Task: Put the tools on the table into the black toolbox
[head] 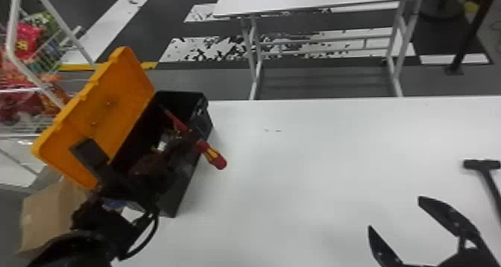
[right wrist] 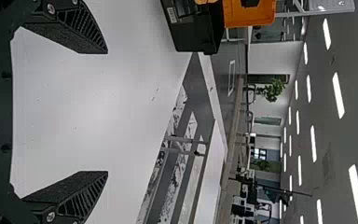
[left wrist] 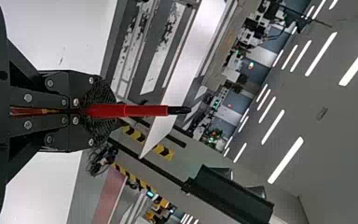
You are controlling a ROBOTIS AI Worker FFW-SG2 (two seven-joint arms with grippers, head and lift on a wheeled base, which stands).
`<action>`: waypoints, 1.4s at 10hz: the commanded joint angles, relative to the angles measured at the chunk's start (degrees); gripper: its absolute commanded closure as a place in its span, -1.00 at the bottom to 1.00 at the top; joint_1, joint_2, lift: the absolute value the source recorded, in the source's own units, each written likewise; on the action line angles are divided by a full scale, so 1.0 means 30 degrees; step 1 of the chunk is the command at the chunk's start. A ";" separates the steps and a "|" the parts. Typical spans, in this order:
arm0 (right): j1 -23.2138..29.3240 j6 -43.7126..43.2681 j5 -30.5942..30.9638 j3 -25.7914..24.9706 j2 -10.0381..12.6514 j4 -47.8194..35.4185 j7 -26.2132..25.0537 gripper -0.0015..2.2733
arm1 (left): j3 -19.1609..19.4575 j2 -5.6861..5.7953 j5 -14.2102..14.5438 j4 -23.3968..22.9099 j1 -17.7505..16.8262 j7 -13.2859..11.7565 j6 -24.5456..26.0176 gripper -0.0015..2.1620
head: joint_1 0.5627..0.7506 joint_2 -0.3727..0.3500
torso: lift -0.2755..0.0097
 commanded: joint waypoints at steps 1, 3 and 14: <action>0.0016 0.0051 -0.0147 -0.0419 0.0085 0.0042 0.0008 -0.91 | 0.1384 0.0042 0.0126 0.0315 -0.1005 0.0000 0.0467 0.97 | 0.41 0.78 | 0.41; 0.0016 0.0109 -0.0176 -0.0478 0.0202 0.0042 -0.0021 -0.91 | 0.2849 0.0130 -0.0284 0.1370 -0.2060 0.0088 0.0467 0.97 | 0.41 0.89 | 0.41; 0.0515 0.0578 -0.1026 -0.2411 0.0922 -0.0075 -0.0051 -0.91 | 0.3640 0.0042 -0.3360 0.4358 -0.2646 0.1933 -0.3576 -1.00 | 0.41 1.00 | 0.41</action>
